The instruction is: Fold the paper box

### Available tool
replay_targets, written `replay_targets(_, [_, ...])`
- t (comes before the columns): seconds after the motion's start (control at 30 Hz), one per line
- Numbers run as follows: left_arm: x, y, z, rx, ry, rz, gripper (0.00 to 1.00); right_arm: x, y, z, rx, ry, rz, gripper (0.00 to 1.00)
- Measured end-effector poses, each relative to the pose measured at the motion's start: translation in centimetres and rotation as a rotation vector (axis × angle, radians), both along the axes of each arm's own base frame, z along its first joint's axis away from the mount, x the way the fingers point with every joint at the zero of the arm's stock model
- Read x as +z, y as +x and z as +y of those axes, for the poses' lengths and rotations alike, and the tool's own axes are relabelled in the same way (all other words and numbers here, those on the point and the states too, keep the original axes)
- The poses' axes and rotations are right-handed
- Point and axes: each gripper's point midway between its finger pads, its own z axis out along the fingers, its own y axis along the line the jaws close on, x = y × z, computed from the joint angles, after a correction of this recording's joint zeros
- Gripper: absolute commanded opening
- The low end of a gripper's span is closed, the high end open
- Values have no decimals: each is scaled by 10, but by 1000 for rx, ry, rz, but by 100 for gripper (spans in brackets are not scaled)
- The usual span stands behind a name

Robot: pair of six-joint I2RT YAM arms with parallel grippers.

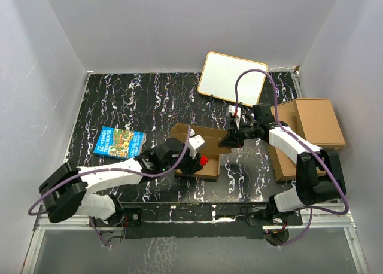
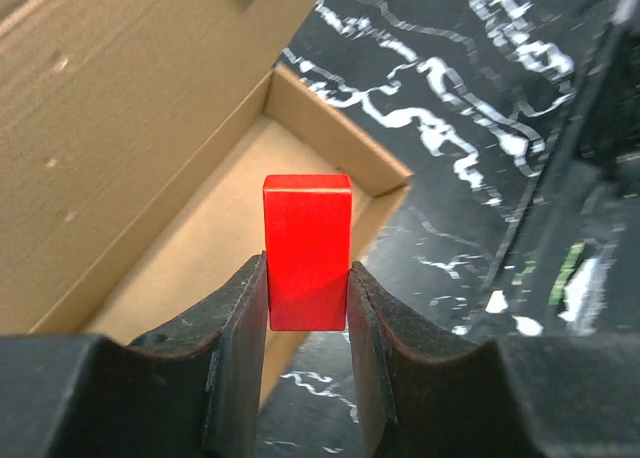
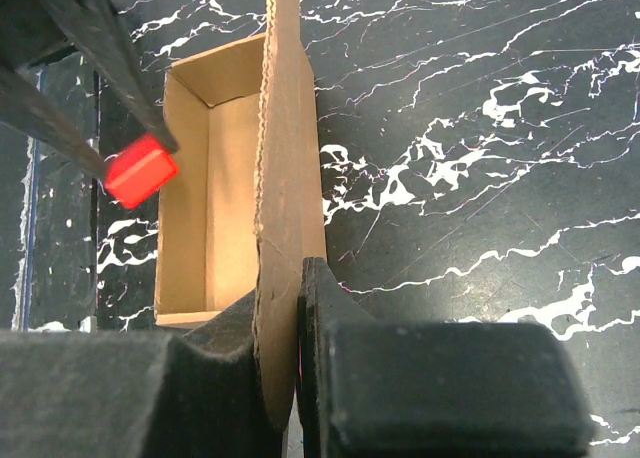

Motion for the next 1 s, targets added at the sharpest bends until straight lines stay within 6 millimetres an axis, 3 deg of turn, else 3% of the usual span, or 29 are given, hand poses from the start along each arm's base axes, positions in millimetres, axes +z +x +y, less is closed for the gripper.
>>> replay_targets(0.13, [-27, 12, 4, -18, 107, -77, 15, -1, 0, 0, 0, 0, 3, 8])
replay_targets(0.3, [-46, 22, 4, -57, 197, -138, 17, -1, -1, 0, 0, 0, 5, 8])
replay_targets(0.4, [-58, 27, 0, -77, 240, -144, 29, -1, -1, 0, 0, 0, 5, 8])
replay_targets(0.6, [-69, 31, 3, -62, 286, -136, 44, -1, -1, 0, 1, -1, 4, 8])
replay_targets(0.83, [-43, 39, -4, 23, 220, -116, 59, -2, -2, 0, 3, -3, 9, 8])
replay_targets(1.0, [12, 37, -3, 130, 55, -89, 70, -2, -5, -1, 16, -3, 5, 8])
